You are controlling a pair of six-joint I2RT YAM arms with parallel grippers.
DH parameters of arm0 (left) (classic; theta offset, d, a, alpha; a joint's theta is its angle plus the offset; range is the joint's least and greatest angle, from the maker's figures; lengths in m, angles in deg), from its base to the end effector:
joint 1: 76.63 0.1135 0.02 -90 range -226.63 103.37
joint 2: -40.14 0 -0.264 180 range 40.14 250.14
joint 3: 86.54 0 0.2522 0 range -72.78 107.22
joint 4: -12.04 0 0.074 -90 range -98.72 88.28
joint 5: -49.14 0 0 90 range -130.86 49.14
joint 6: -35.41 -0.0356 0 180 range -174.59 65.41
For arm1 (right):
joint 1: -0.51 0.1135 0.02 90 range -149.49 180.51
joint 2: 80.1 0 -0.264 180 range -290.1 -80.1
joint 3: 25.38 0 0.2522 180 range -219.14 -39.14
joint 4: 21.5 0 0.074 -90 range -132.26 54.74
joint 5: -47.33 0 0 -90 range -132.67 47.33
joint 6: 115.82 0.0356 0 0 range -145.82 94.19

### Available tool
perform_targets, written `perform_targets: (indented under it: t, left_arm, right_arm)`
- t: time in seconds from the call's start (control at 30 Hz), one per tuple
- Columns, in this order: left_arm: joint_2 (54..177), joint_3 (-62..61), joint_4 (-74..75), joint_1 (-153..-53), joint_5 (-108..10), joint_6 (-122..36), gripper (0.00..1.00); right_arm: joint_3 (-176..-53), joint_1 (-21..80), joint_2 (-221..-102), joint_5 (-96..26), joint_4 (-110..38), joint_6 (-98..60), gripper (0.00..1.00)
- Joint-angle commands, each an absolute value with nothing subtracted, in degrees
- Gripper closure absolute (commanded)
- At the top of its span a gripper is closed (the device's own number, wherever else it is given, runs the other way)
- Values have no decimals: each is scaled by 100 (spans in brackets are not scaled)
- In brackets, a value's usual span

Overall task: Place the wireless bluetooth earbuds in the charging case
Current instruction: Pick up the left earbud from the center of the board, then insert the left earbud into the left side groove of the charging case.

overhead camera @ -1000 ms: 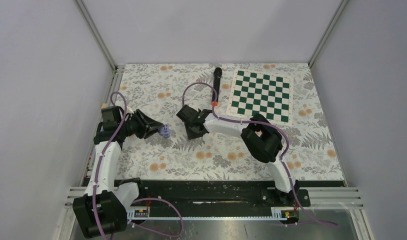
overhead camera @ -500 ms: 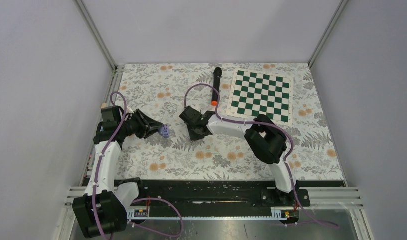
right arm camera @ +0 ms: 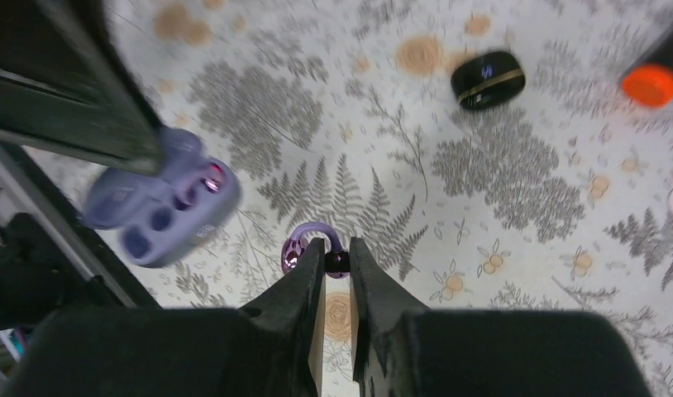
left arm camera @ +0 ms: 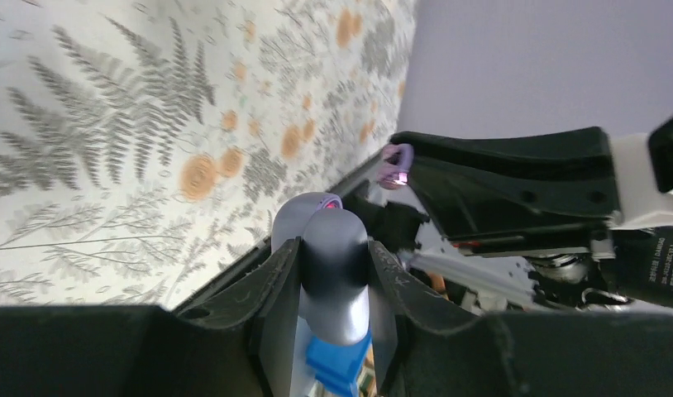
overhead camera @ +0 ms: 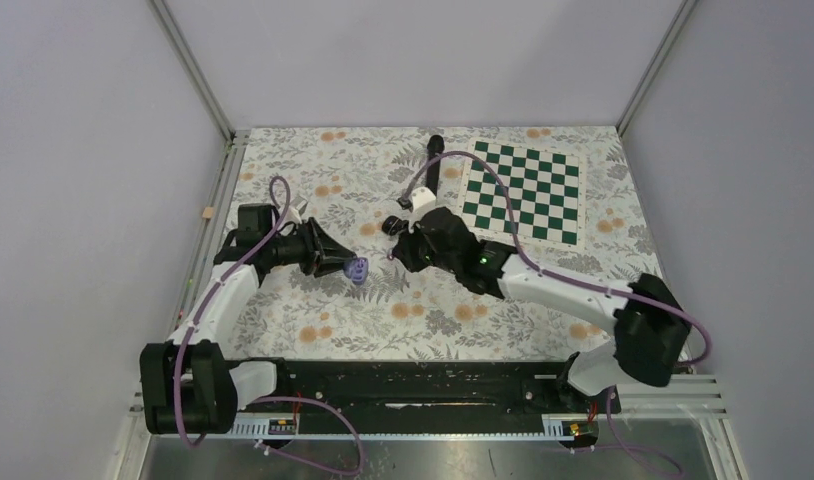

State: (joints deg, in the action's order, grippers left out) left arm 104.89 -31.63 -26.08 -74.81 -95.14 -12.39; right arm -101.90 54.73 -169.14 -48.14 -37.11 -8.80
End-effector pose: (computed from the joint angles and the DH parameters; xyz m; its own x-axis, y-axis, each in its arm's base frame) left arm 0.2202 -0.0219 0.2388 -0.9025 -0.4210 -0.0911 -0.1098 0.4292 -0.8965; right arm 0.2122 0.2887 0.2712 -0.4856 -0.1754 -0.8564 -0.6445 0.7337 0.2152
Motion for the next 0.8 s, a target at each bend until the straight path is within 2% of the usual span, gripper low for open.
perform_targets:
  t: [0.0, 0.33, 0.77]
  left_arm:
    - [10684, -2879, -1904, -7804, -10543, -1132, 100]
    - [10727, -2614, -1914, -8031, -10285, -946, 100]
    - [10695, -2716, -1600, -8031, -10421, -651, 100]
  right_arm:
    - [-9390, 5448, -15981, -4674, -1760, -1357, 100]
    - [-8832, 5845, -15865, -4297, -98, -2004, 100]
    - [-8832, 6248, -16201, -4286, 130, -2269, 100]
